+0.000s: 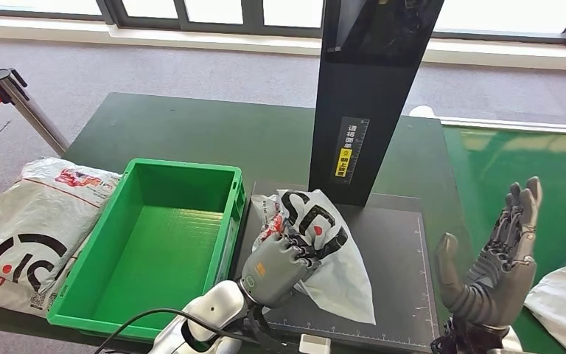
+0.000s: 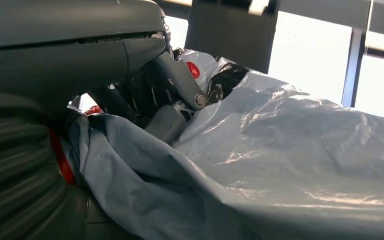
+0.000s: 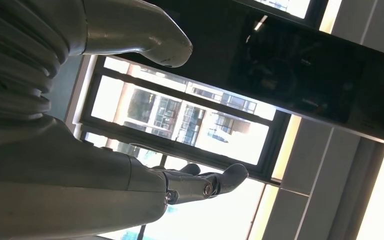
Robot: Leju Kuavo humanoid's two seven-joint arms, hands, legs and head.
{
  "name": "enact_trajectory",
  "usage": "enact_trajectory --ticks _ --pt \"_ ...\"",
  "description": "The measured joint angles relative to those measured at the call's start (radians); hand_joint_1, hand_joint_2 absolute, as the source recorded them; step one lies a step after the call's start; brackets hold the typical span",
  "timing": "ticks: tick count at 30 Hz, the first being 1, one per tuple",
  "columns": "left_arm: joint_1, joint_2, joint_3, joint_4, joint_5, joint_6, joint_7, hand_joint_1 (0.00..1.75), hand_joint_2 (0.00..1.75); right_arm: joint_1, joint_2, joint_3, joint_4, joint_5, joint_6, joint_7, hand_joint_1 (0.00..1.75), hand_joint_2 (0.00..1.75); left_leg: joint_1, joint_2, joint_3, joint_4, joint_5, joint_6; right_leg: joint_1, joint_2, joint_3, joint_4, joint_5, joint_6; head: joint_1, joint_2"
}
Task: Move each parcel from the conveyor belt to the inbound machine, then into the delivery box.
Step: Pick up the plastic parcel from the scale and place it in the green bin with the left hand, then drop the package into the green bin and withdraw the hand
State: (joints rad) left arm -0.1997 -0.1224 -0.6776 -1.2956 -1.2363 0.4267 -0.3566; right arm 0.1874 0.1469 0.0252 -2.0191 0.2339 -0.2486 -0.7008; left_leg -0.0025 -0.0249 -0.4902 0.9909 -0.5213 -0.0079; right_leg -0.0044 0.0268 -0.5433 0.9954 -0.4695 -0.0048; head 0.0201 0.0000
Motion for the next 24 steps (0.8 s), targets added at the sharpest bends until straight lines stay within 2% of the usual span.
enact_trajectory --ticks 4,7,10,15,19,21,23,24 --pt "0.025 0.012 0.030 -0.097 -0.087 0.156 0.054 1.75 1.75 0.008 0.000 0.000 -0.003 -0.002 -0.019 0.000 0.00 1.75 0.000 0.000 -0.001 0.000 0.000 0.000 0.000 0.000 0.000 0.000 0.000 0.000 0.000 0.000" --pt "0.049 0.020 0.094 -0.202 -0.141 0.254 0.077 1.75 1.75 0.016 0.000 0.000 -0.006 -0.008 -0.043 0.000 0.00 1.75 0.001 0.000 -0.001 0.000 0.000 0.000 0.000 0.000 -0.001 0.000 0.000 0.000 0.000 0.000" --pt "0.071 0.013 0.197 -0.310 -0.173 0.268 0.072 1.75 1.75 0.023 0.000 0.000 -0.008 -0.014 -0.067 0.000 0.00 1.75 0.001 0.000 -0.001 0.000 0.000 0.000 0.000 0.000 -0.001 0.000 0.000 0.000 0.000 0.000" --pt "0.091 -0.032 0.396 -0.412 -0.172 0.271 0.049 1.75 1.75 0.034 0.000 0.000 -0.016 -0.016 -0.090 0.000 0.00 1.75 0.001 0.000 -0.001 0.000 0.000 0.000 0.000 0.000 -0.001 0.001 0.000 0.000 0.000 0.000" --pt "0.088 -0.089 0.573 -0.397 -0.098 0.272 -0.029 1.75 1.75 0.043 0.000 0.000 -0.026 -0.009 -0.096 0.000 0.00 1.75 0.000 0.000 0.000 0.000 0.000 -0.001 0.000 0.000 -0.001 0.001 0.000 0.000 0.000 0.000" --pt "0.082 -0.106 0.660 -0.345 -0.060 0.272 -0.004 1.75 1.75 0.048 0.000 0.000 -0.031 -0.005 -0.091 0.000 0.00 1.75 0.000 0.001 0.001 0.000 0.000 -0.001 0.000 0.001 -0.001 0.001 0.000 0.000 0.000 0.000" --pt "0.077 -0.109 0.709 -0.283 -0.024 0.269 0.058 1.75 1.75 0.051 0.000 0.000 -0.034 -0.002 -0.080 0.000 0.00 1.75 0.000 0.001 0.005 0.000 0.001 -0.001 0.000 0.001 -0.001 0.001 0.000 0.000 0.000 0.000" --pt "0.076 -0.107 0.719 -0.252 -0.005 0.260 0.093 1.59 1.75 0.051 0.000 0.000 -0.034 0.000 -0.072 0.000 0.00 1.75 0.000 0.000 0.006 0.000 0.001 -0.001 0.000 0.000 -0.001 0.001 0.000 0.000 0.000 0.000"
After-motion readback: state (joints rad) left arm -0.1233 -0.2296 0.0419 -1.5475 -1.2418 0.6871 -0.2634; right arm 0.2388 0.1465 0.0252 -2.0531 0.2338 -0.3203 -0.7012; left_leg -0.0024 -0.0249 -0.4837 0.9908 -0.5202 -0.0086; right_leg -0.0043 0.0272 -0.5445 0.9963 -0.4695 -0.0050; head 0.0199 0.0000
